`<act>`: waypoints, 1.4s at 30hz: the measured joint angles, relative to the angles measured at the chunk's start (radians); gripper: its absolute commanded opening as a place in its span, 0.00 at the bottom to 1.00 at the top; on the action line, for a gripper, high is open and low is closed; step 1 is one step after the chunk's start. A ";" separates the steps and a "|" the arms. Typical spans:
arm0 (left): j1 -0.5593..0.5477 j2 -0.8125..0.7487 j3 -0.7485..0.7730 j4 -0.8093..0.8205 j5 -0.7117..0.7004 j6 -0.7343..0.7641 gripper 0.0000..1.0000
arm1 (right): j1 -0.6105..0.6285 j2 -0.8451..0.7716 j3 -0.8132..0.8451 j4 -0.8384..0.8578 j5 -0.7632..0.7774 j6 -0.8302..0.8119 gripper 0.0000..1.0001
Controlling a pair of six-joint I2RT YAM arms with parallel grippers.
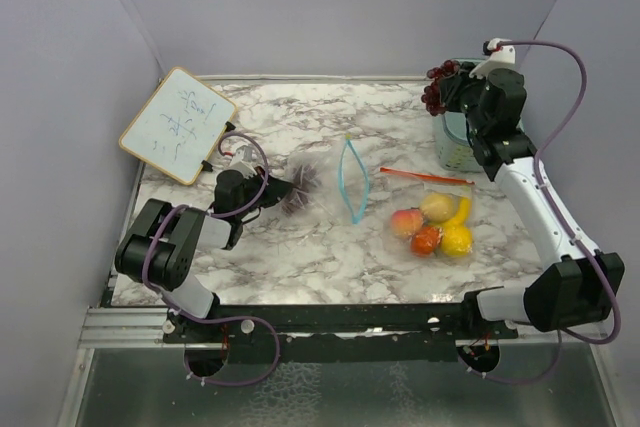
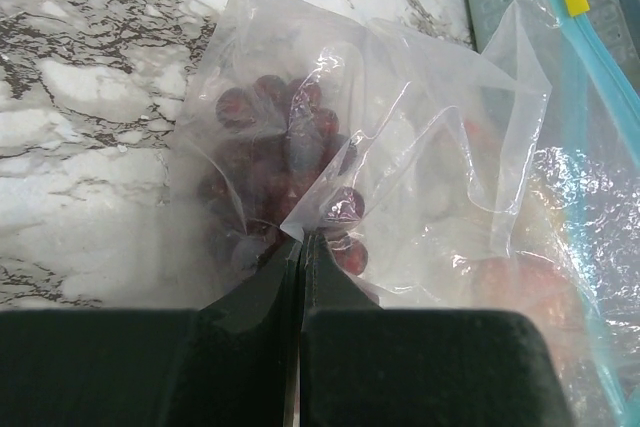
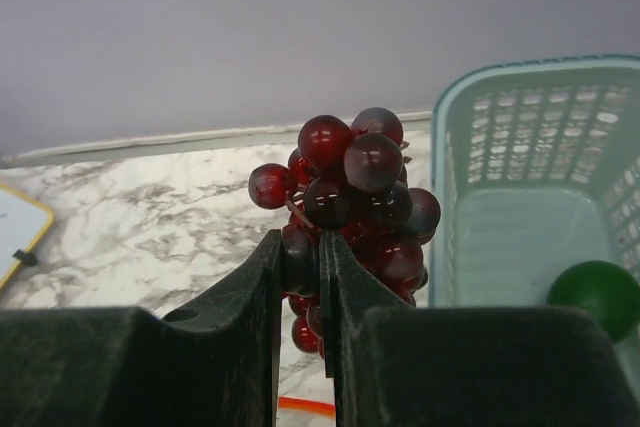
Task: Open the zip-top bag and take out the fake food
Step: Place the fake fruit in the bin.
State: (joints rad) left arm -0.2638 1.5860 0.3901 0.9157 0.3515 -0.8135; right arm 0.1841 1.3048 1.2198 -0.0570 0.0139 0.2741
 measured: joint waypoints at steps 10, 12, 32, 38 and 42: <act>0.000 0.018 -0.002 0.038 0.028 -0.015 0.00 | -0.068 0.000 -0.079 0.091 0.144 0.009 0.13; 0.000 0.018 -0.002 0.039 0.029 -0.015 0.00 | -0.077 -0.001 -0.079 0.103 0.160 0.009 0.13; 0.000 0.058 0.002 0.065 0.054 -0.015 0.00 | -0.130 -0.013 -0.119 0.245 0.294 -0.071 0.14; 0.000 0.069 0.003 0.082 0.064 -0.015 0.00 | -0.134 0.024 -0.207 0.259 0.303 -0.063 0.53; 0.001 0.069 0.003 0.082 0.069 -0.014 0.00 | -0.134 0.043 -0.224 0.249 0.301 -0.062 0.66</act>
State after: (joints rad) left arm -0.2630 1.6554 0.3931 0.9981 0.4202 -0.8280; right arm 0.0502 1.3483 0.9962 0.1917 0.3153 0.2123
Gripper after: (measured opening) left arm 0.011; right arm 0.595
